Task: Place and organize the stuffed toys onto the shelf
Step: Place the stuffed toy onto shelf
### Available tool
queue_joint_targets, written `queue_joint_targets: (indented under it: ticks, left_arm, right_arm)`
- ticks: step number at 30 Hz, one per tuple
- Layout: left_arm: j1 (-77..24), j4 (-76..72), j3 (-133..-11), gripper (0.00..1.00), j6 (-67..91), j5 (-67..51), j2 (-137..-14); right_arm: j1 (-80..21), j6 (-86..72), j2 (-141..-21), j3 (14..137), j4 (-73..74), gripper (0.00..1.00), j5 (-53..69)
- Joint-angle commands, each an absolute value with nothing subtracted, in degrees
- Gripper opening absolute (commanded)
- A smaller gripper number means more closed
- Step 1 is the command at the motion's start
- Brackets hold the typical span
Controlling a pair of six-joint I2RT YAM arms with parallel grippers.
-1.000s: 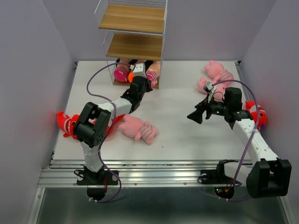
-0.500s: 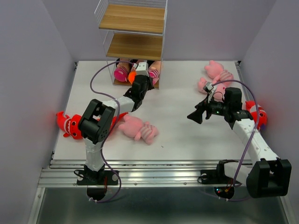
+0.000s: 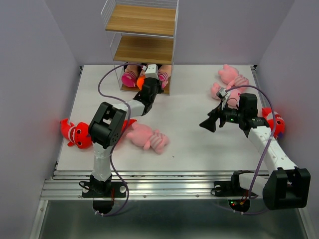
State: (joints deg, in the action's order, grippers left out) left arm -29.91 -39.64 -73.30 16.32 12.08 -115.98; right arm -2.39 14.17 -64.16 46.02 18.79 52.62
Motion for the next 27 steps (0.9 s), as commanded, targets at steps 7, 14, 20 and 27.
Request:
queue_joint_targets:
  ticks: [7, 14, 20, 27]
  left_arm:
    - [-29.5, -41.0, -78.7, 0.02, 16.1, 11.3, -118.2]
    - [-29.3, -39.1, -78.8, 0.11, 16.3, 11.5, -119.4]
    - [-28.8, -38.3, -78.1, 0.2, 17.0, 11.3, -119.4]
    - [-28.7, -36.7, -78.1, 0.61, 18.0, 11.5, -119.2]
  right_arm:
    - [-2.5, 15.2, -64.3, 45.8, 16.3, 1.0, 53.7]
    - [-2.5, 15.3, -64.5, 45.9, 16.3, 1.0, 53.6]
    - [-2.5, 15.3, -64.6, 45.9, 16.3, 1.0, 53.5]
    - [-2.5, 15.4, -64.5, 45.9, 16.3, 1.0, 53.2]
